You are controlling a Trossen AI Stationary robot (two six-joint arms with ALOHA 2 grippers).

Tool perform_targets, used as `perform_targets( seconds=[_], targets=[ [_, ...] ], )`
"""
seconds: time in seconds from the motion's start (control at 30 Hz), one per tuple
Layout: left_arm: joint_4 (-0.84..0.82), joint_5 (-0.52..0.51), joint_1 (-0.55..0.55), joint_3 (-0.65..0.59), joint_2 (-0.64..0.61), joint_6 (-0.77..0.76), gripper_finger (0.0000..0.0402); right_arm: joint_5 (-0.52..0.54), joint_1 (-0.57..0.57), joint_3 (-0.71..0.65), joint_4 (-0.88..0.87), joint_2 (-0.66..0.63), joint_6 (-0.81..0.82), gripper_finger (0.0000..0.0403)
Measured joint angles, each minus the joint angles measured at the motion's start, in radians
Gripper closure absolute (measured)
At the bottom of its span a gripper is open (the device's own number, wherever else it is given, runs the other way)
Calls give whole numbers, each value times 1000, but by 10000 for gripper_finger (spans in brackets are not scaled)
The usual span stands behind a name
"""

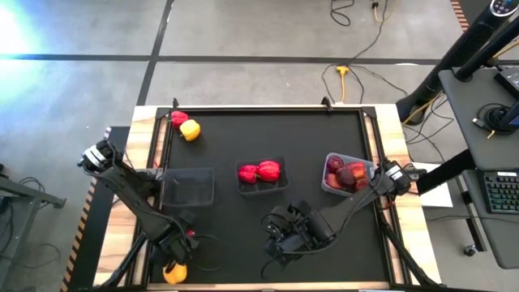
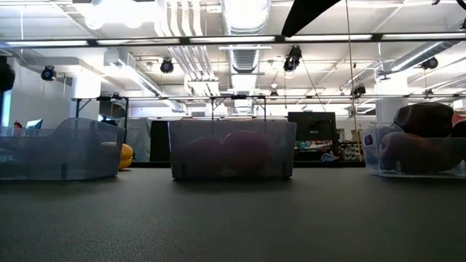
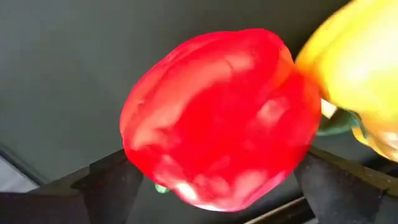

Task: Sort produce into baskets
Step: Put the red bell pepper into the right black bin

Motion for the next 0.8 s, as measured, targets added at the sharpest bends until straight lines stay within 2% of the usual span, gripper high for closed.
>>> perform_targets(
  seconds=[0.1,0.27,0.5,0.6,0.8],
  targets=[
    [13,-46,6,0,0,-22,37,0,5,0,0,0,0,26],
    [60,-193,37,0,1,-65,58,0,9,0,0,0,1,26],
    [194,-253,124,-3,1,-23,87,0,9,0,12,2,-2,26],
    [228,-314,142,-6,1,4,93,-1,11,0,19,7,-6,26],
    [437,-355,171,-7,20,46,93,-24,25,0,94,40,-5,26]
  ],
)
